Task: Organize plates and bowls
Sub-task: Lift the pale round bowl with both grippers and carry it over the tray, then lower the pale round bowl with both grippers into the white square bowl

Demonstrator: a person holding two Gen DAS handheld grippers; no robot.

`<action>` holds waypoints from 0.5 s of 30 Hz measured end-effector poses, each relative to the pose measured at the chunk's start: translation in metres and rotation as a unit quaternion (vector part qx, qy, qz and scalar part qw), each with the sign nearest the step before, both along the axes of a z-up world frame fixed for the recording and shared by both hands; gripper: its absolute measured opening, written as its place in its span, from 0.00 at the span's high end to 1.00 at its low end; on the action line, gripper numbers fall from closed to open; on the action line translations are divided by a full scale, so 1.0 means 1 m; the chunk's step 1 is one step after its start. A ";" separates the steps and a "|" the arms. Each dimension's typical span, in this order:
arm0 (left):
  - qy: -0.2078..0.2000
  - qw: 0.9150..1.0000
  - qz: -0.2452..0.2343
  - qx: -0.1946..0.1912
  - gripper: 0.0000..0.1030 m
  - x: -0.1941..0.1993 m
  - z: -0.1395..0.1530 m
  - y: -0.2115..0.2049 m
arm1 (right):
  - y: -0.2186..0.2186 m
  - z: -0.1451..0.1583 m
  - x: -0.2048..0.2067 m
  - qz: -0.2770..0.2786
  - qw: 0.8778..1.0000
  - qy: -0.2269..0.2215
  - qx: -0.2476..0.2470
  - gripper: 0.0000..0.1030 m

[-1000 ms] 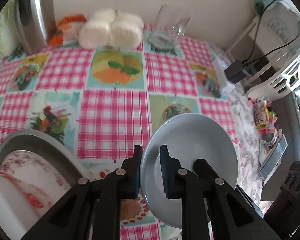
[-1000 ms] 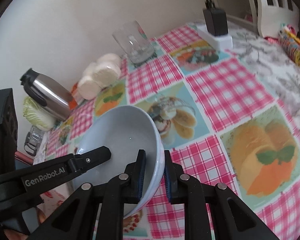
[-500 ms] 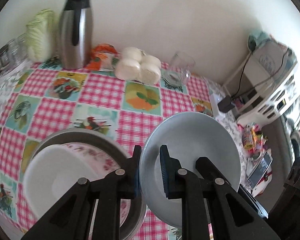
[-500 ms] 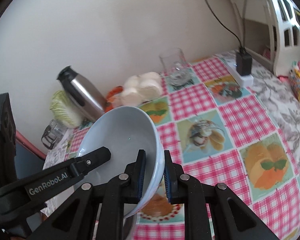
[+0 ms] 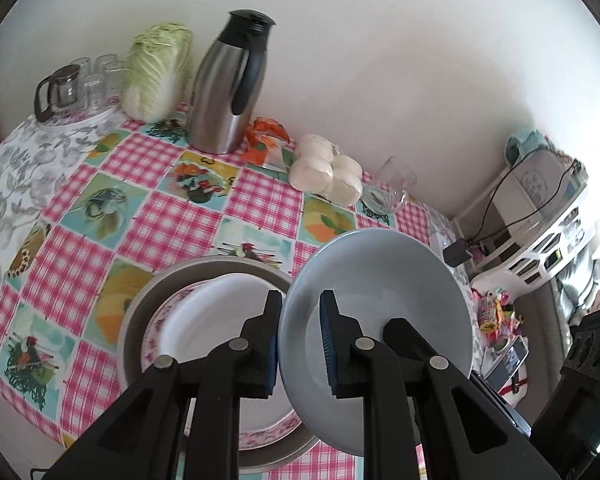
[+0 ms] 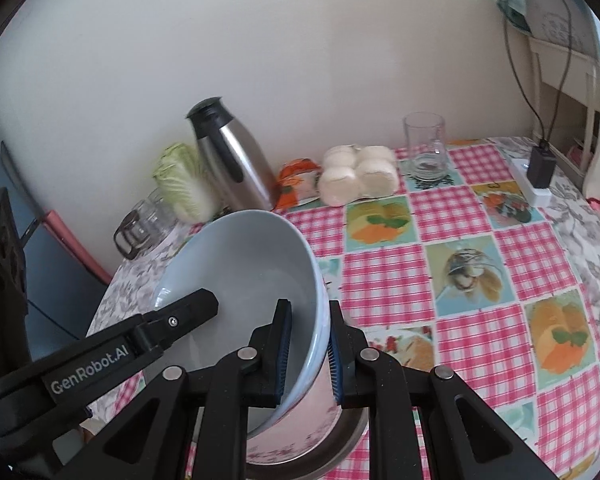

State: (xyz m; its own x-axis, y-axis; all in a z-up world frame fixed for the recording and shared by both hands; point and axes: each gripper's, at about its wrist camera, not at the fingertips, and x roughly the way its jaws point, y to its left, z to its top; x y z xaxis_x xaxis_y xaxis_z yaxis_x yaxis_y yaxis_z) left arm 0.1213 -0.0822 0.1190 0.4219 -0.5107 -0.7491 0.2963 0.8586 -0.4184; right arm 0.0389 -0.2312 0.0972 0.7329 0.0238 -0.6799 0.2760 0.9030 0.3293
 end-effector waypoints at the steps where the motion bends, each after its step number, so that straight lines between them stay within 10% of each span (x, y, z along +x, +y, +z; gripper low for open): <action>1: -0.001 1.000 0.003 -0.003 0.82 -0.001 0.001 0.005 | 0.004 0.001 0.000 0.004 1.000 0.000 0.000 0.82; 15: 0.019 0.999 0.026 -0.031 0.82 -0.002 -0.010 0.043 | 0.043 -0.002 0.002 0.033 0.999 0.012 -0.007 0.82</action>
